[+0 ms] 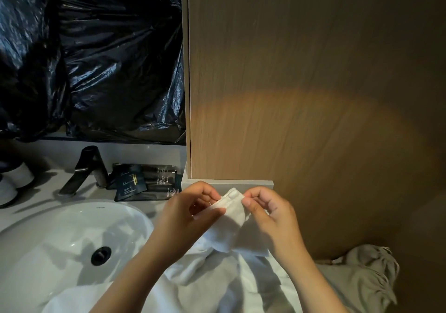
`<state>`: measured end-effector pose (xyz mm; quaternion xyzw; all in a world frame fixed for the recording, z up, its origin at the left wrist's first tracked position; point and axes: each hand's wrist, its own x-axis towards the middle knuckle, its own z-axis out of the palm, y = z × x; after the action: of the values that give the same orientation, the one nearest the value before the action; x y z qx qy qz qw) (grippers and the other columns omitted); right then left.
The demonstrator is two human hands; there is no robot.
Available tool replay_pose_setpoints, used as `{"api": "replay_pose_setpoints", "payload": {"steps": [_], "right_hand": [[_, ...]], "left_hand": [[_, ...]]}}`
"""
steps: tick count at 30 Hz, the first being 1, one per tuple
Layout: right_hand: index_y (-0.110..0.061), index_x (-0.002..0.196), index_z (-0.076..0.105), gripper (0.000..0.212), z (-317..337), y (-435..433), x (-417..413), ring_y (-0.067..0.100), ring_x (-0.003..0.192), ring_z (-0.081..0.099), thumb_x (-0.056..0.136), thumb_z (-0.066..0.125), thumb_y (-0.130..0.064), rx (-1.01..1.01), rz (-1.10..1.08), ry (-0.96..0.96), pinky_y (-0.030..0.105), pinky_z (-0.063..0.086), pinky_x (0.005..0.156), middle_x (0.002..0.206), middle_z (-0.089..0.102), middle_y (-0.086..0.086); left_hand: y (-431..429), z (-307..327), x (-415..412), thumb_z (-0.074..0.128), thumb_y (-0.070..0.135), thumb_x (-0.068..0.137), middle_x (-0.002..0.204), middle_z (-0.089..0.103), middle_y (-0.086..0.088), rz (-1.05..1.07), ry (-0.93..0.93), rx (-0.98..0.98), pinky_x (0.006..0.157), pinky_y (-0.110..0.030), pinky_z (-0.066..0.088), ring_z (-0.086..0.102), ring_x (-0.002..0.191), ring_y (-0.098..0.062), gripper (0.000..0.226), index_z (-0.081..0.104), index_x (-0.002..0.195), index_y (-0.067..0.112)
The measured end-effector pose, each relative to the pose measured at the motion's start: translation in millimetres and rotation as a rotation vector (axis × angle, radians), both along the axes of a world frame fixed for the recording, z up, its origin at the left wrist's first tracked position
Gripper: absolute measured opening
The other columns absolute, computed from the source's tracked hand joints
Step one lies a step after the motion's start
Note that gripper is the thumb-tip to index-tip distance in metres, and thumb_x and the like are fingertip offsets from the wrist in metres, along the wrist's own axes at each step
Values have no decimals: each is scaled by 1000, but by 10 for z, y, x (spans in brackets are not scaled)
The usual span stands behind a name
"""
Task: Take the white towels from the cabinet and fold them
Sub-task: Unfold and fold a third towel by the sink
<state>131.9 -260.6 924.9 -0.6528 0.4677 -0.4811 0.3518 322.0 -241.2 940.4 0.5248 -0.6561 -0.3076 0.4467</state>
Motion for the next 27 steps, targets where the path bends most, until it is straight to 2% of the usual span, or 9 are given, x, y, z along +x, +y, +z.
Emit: {"api": "replay_pose_setpoints", "payload": {"steps": [2, 4, 9, 12, 15, 18, 21, 24, 27], "right_hand": [[-30, 78, 62, 9, 2, 2, 5, 5, 60, 50, 85, 58, -30, -1, 8, 1, 20, 39, 57, 67, 63, 2], [-30, 78, 61, 9, 5, -1, 15, 4, 60, 49, 86, 57, -30, -2, 8, -4, 19, 39, 58, 67, 62, 3], [-32, 87, 62, 5, 11, -16, 39, -1, 70, 58, 83, 62, -28, 27, 18, -59, 11, 44, 68, 71, 66, -14], [-37, 104, 65, 20, 25, -18, 56, 4, 79, 61, 84, 63, -37, 57, 33, -54, 13, 46, 74, 82, 68, -16], [-35, 93, 71, 12, 66, -33, 77, 0, 77, 60, 85, 62, -36, 31, 34, -32, 9, 42, 68, 83, 68, -19], [-29, 84, 68, 8, 86, -32, 83, -2, 72, 57, 85, 61, -31, 10, 27, -54, 9, 40, 65, 78, 67, -18], [-26, 85, 67, 8, 97, -16, 52, -2, 74, 58, 91, 62, -22, -16, 4, -55, 9, 41, 66, 79, 66, -18], [-27, 88, 66, 15, 131, -21, -8, 1, 78, 59, 94, 61, -14, -33, -44, -57, 11, 44, 68, 82, 66, -15], [-30, 93, 65, 18, 231, -52, -78, 0, 79, 59, 96, 59, -13, -97, -90, -77, 12, 44, 69, 85, 65, -19]], "left_hand": [[-1, -8, 3, 77, 20, 80, 76, 67, 4, 11, 1, -8, 67, -29, 52, 64, 71, -12, 14, 65, 81, 28], [-5, -13, 4, 77, 23, 79, 72, 67, 3, 14, -5, -17, 66, -31, 52, 65, 69, -13, 11, 67, 78, 25], [-11, -11, -30, 77, 17, 79, 70, 67, 11, 41, -14, -77, 63, -24, 52, 64, 67, -7, 16, 67, 74, 28], [-24, -19, -65, 77, 13, 79, 69, 65, 13, 68, -4, -109, 63, -18, 50, 64, 68, -6, 20, 65, 75, 28], [-29, -20, -87, 77, 13, 80, 71, 66, 14, 55, -24, -128, 64, -12, 47, 64, 70, -5, 21, 64, 74, 29], [-28, -35, -85, 76, 15, 81, 71, 66, 13, 28, -24, -108, 66, -17, 49, 64, 71, -7, 19, 66, 74, 29], [-22, -56, -75, 75, 22, 82, 77, 68, 13, -5, -50, -88, 71, -26, 52, 65, 77, -10, 12, 69, 76, 30], [-30, -68, -51, 74, 28, 82, 81, 69, 18, -37, -101, -90, 72, -22, 50, 65, 82, -6, 9, 71, 74, 31], [-62, -94, -37, 76, 26, 81, 75, 67, 14, -64, -112, -93, 71, -23, 49, 63, 77, -8, 15, 70, 68, 24]]}}
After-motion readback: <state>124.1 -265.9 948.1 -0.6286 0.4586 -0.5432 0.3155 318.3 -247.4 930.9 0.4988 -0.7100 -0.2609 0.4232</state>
